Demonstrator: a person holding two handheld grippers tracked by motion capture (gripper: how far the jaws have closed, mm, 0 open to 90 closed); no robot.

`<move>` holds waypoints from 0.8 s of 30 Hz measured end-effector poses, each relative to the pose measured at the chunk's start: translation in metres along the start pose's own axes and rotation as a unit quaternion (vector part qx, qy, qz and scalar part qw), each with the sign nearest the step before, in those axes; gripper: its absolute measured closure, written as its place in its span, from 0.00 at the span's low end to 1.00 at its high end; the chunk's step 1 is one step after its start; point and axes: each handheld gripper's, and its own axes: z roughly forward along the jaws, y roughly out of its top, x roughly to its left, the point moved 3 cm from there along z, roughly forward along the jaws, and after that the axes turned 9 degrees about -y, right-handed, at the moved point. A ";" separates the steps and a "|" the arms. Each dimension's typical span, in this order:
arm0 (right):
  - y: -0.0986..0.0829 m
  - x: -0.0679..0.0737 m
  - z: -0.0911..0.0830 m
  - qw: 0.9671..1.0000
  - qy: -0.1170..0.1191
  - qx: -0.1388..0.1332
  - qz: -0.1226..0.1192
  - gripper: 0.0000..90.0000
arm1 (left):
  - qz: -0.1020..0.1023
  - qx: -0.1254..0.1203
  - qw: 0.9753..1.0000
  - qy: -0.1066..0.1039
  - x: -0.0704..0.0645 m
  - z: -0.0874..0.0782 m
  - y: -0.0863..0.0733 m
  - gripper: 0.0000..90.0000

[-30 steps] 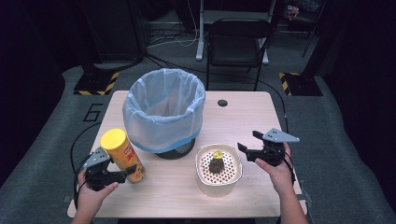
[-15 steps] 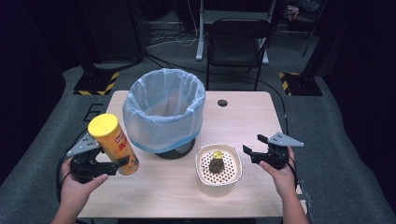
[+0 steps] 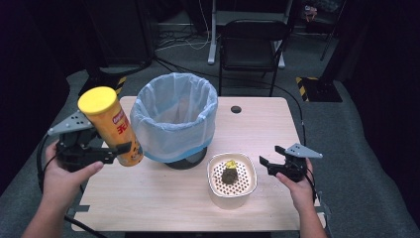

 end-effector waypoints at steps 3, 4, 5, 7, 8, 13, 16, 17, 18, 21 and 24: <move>-0.002 -0.001 0.001 1.000 -0.001 0.002 -0.001 0.23 | 0.005 -0.006 1.000 -0.009 -0.001 -0.004 0.022 0.27; -0.003 -0.002 0.001 1.000 -0.003 0.004 0.000 0.23 | 0.006 -0.008 1.000 -0.008 -0.001 -0.004 0.027 0.27; -0.004 -0.003 0.001 1.000 -0.002 0.003 0.001 0.23 | 0.007 -0.014 1.000 -0.008 0.001 -0.004 0.036 0.27; -0.004 -0.004 0.002 1.000 -0.003 0.003 0.003 0.23 | 0.009 -0.019 1.000 -0.010 0.003 -0.001 0.050 0.27; -0.004 -0.004 0.003 1.000 -0.002 0.003 0.005 0.23 | 0.009 -0.024 1.000 -0.009 0.005 0.001 0.055 0.27; -0.007 -0.004 0.006 1.000 -0.003 0.008 0.001 0.23 | 0.008 -0.040 0.999 -0.005 0.020 0.028 0.086 0.27; -0.008 -0.004 0.006 1.000 0.000 0.010 -0.003 0.23 | 0.005 -0.034 0.999 0.000 0.031 0.060 0.092 0.27; -0.008 -0.003 0.006 1.000 -0.002 0.008 0.000 0.23 | 0.005 -0.032 0.999 -0.002 0.032 0.067 0.092 0.27; -0.008 -0.003 0.006 1.000 -0.002 0.008 -0.001 0.23 | 0.006 -0.027 1.000 0.001 0.035 0.076 0.091 0.27; -0.009 -0.004 0.006 1.000 -0.001 0.010 0.000 0.23 | 0.004 -0.014 1.000 0.007 0.041 0.098 0.085 0.27; -0.009 -0.003 0.006 1.000 -0.001 0.009 0.000 0.23 | -0.009 -0.003 1.000 0.001 0.049 0.116 0.079 0.26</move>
